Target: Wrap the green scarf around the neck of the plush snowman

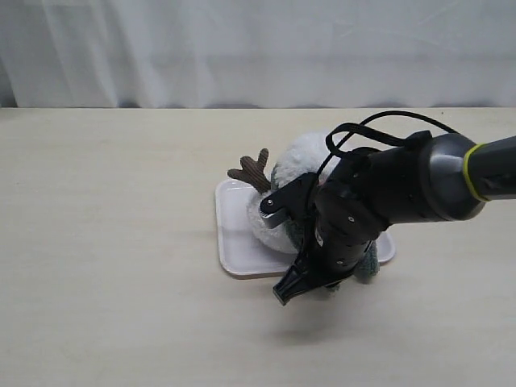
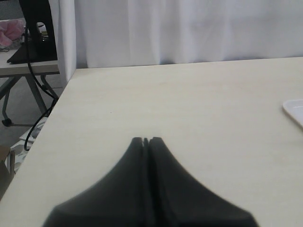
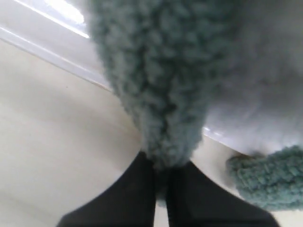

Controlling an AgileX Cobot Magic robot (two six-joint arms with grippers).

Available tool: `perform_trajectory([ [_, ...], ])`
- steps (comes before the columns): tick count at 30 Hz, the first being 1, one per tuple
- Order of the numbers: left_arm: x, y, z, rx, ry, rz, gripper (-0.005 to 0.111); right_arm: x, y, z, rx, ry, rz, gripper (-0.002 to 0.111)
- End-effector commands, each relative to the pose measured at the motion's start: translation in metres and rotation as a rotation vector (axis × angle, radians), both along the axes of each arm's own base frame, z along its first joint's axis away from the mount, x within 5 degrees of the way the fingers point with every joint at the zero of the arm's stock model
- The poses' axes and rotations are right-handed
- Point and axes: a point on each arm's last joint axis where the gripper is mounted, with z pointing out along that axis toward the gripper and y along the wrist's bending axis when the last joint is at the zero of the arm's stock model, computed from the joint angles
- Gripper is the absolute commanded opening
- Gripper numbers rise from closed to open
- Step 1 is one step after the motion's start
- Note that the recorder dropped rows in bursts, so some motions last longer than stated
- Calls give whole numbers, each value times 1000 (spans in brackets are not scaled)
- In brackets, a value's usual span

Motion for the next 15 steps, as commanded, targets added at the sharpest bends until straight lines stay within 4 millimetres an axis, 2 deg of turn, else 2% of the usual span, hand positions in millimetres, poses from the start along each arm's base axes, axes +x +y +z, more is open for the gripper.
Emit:
perform_trajectory([
  [1,0,0,1,-2,-12,-5,0,2,-2,0,-7,-3,-7,4],
  [2,0,0,1,-2,-12,-5,0,1,-3,0,-14,2,-9,5],
  [6,0,0,1,-2,-12,-5,0,-3,-7,4,-47,40,-39,27],
  [10,0,0,1,-2,-12,-5,0,-8,-12,19,-59,47,-64,43],
  [15,0,0,1,-2,-12,-5,0,-17,-19,43,-56,46,-98,48],
])
